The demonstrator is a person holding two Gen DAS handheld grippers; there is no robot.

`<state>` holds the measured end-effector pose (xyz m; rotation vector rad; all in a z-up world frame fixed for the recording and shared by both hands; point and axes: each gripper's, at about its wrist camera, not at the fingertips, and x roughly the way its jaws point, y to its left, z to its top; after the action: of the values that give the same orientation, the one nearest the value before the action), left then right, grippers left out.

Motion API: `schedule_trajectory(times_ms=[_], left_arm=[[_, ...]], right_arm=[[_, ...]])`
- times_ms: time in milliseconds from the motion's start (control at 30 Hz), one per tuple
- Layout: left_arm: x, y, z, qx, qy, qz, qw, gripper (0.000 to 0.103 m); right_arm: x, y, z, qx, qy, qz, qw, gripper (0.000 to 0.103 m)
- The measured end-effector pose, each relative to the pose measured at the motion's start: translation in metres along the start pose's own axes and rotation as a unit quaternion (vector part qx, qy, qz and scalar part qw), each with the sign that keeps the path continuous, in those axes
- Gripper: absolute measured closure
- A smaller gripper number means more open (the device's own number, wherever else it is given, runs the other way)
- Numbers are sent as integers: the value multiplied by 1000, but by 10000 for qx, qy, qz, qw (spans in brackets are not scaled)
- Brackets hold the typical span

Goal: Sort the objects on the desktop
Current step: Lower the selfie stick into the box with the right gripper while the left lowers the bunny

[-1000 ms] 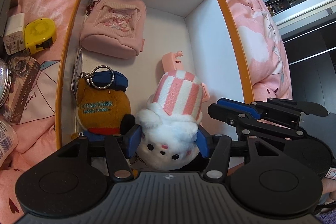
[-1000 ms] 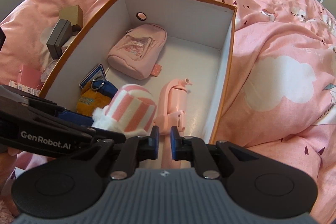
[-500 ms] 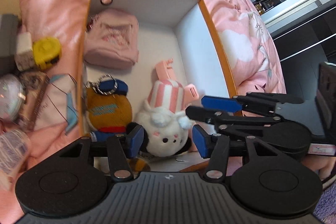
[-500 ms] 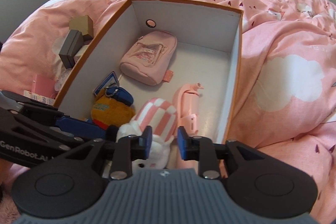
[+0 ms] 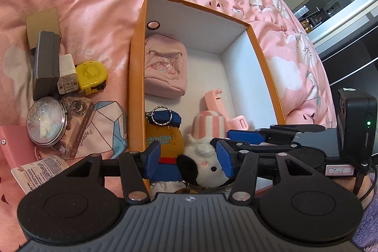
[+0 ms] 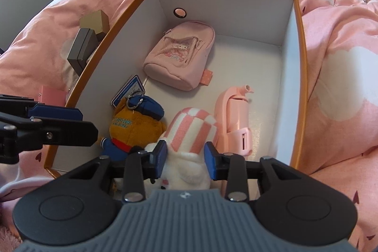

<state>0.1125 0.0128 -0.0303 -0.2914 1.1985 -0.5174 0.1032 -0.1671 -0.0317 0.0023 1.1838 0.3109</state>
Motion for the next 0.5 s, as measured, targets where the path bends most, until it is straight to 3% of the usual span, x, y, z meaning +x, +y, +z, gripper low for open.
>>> schedule_trajectory(times_ms=[133, 500], left_arm=[[-1, 0, 1, 7, -23, 5, 10000, 43], [0, 3, -1, -16, -4, 3, 10000, 43]], right_arm=[[4, 6, 2, -57, 122, 310, 9994, 70], [-8, -3, 10, -268, 95, 55, 9996, 68]])
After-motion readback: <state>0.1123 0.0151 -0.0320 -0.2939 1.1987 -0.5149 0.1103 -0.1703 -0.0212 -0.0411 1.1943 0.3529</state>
